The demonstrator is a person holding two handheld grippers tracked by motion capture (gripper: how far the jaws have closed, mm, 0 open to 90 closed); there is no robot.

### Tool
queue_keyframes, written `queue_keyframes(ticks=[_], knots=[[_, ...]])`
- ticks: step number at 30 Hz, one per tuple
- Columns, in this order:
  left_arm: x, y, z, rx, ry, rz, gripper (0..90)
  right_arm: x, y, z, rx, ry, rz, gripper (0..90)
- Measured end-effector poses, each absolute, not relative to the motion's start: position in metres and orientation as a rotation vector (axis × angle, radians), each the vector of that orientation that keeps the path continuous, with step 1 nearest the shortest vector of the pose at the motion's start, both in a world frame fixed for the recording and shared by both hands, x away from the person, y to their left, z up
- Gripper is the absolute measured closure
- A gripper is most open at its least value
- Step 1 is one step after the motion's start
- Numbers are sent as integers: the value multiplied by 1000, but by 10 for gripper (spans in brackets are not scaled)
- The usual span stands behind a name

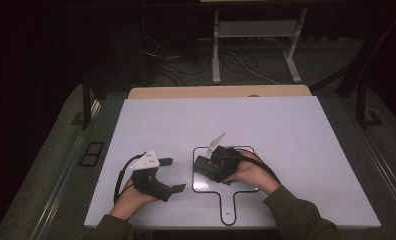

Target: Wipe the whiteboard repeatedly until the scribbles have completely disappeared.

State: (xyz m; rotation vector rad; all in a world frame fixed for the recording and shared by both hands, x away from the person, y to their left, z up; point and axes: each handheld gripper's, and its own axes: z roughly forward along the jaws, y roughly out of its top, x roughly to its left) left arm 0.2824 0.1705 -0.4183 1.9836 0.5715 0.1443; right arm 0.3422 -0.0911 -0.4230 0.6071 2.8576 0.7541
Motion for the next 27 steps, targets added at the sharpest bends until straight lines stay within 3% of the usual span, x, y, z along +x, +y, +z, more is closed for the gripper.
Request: queue_keyframes(ticks=[7,18,27], knots=[[282,170,-418,1980,578,142,0,343,-120,-423,684,2836,746,388],[282,170,-418,1978,578,142,0,303,-124,-423,532,2907,767,388],[283,171,-419,1970,580,131,0,328,-150,-424,701,2850,768,388]])
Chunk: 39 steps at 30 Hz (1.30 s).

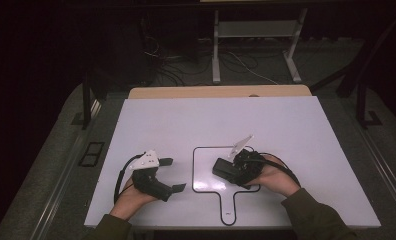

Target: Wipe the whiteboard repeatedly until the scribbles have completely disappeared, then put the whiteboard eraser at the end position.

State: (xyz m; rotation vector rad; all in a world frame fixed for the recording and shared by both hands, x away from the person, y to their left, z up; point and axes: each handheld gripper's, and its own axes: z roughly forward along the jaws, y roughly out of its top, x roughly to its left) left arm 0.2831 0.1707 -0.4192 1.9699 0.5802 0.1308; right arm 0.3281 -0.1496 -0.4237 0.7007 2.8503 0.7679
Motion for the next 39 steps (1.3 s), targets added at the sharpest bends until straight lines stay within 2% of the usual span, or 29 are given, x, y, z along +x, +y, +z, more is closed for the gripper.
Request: queue_keyframes(ticks=[7,18,39], knots=[[283,172,-419,1967,579,128,0,331,-153,-420,712,2843,789,388],[283,171,-419,1974,581,139,0,346,-165,-397,827,2755,897,388],[282,170,-419,1975,576,132,0,424,-153,-394,1012,2671,873,387]])
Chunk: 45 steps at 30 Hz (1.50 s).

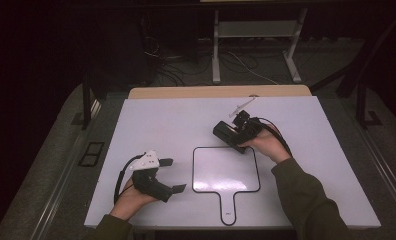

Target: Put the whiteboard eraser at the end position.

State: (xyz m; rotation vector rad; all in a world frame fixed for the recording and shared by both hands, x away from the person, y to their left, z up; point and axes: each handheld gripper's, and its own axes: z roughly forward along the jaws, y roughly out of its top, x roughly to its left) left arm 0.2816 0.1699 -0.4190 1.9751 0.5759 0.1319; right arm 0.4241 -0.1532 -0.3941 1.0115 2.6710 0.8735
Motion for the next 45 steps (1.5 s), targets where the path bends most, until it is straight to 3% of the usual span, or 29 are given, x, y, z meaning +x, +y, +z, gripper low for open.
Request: queue_keyframes(ticks=[20,39,45], knots=[[282,171,-419,1965,575,125,0,495,-138,-411,1109,2635,832,387],[282,171,-419,1969,572,120,0,502,-132,-433,1107,2626,804,380],[283,171,-420,1973,574,120,0,498,-138,-421,1112,2548,890,280]])
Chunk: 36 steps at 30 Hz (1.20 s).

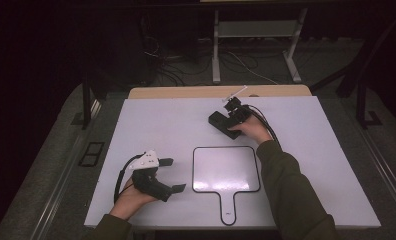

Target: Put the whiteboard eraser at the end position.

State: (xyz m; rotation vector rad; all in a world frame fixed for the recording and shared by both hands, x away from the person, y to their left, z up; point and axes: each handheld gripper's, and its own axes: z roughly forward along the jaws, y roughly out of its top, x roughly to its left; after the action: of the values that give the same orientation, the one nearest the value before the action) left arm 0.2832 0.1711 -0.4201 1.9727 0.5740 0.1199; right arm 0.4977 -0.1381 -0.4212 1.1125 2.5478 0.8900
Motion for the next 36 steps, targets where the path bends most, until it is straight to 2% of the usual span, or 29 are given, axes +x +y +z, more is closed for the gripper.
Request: queue_keyframes(ticks=[5,23,36], knots=[[284,171,-421,1977,577,124,0,492,-144,-416,1121,2525,929,226],[285,171,-423,1971,595,121,0,454,-180,-403,1142,2447,1109,224],[284,171,-426,1977,592,127,0,411,-191,-404,1094,2407,1175,225]])
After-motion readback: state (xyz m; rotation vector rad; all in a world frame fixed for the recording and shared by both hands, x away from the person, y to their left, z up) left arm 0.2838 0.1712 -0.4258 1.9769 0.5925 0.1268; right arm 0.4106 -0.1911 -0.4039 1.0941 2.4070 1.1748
